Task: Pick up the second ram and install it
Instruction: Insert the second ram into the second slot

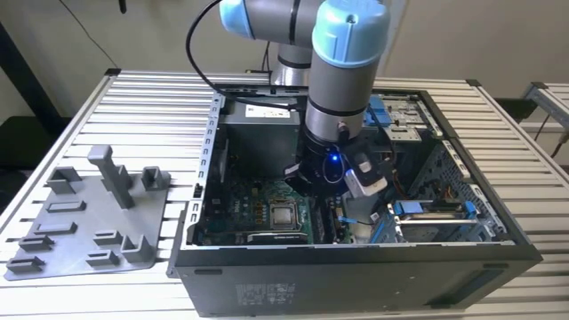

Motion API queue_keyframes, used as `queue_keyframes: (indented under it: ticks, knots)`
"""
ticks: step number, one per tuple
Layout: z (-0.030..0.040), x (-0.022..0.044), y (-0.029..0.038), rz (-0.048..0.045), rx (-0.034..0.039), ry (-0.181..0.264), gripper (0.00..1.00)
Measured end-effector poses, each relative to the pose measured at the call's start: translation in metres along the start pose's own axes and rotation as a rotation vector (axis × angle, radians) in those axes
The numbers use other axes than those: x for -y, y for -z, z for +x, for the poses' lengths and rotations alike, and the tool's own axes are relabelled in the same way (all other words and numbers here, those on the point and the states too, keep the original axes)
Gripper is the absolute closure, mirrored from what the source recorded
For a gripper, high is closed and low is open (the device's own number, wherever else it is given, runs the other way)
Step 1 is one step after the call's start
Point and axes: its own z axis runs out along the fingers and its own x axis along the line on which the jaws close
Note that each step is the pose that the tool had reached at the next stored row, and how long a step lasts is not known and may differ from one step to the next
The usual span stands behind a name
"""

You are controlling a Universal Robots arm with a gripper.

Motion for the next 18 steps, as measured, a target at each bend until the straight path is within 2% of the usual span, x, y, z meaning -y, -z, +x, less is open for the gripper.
queue_keyframes:
  ticks: [5,9,17,18]
  knots:
    - [-0.0005,0.0000,-0.0035,-0.0049,-0.0014,0.004,0.86]
    - [-0.0007,0.0003,-0.0064,-0.0072,-0.0107,0.004,0.86]
    - [-0.0007,0.0002,-0.0067,-0.0079,-0.0112,0.004,0.86]
    - [-0.0007,-0.0003,-0.0075,-0.0106,-0.0108,0.004,0.84]
